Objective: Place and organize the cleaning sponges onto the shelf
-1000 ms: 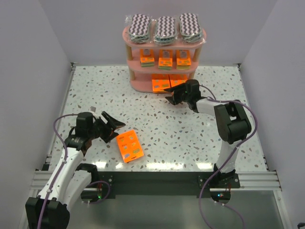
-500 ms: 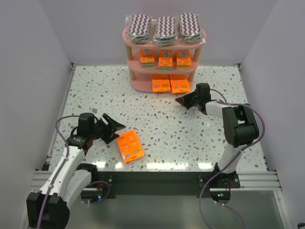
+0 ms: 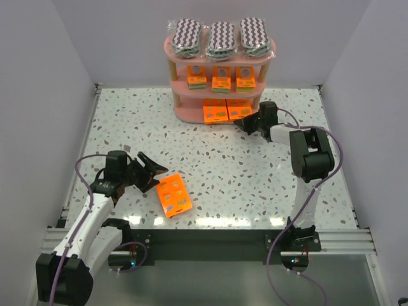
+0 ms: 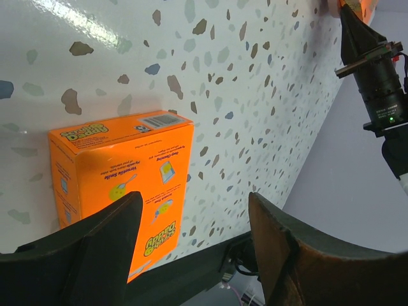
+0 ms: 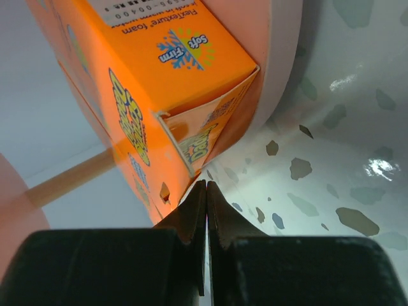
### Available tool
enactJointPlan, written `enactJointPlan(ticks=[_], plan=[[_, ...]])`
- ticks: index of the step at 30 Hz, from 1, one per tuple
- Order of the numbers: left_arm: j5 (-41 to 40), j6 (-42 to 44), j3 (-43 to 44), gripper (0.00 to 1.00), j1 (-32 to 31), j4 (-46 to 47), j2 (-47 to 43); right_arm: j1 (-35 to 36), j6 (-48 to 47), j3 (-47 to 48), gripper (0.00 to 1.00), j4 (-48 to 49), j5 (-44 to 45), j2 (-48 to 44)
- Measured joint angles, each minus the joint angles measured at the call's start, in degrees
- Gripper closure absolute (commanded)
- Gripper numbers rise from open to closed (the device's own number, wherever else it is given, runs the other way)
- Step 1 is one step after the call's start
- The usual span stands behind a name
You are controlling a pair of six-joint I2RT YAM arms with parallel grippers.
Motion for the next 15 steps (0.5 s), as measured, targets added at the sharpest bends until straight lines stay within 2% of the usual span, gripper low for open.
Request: enactJointPlan(ticks=[6, 9, 10, 12, 13, 15], plan=[[-0.4, 0.1, 1.2, 0.33, 0.0, 0.8, 3.2, -0.5, 0.5, -0.5, 1.00, 1.0, -0.1, 0.6], [-1.0, 0.7, 4.3, 0.57, 0.0, 2.2, 7.5, -0.9, 0.6, -5.0, 1.00, 1.8, -0.2, -2.2], [-1.3, 1.2, 5.8, 0.73, 0.0, 3.5, 9.5, -1.2, 0.6, -7.0, 1.00, 1.6, -0.2, -3.7], [-1.9, 2.0, 9.3, 0.88, 0.0, 5.9, 14.2, -1.8, 0.6, -10.3, 1.00, 0.8, -0.6, -6.7], [-2.4, 2.4, 11.3, 0.99, -0.2, 7.3, 16.9, -2.1, 0.5, -11.3, 1.00, 0.5, -0.9, -8.0], [-3.8, 3.0, 15.5, 1.00, -0.8, 10.3, 22.6, -2.8, -0.3, -13.5, 1.00, -0.1, -1.3, -11.1]])
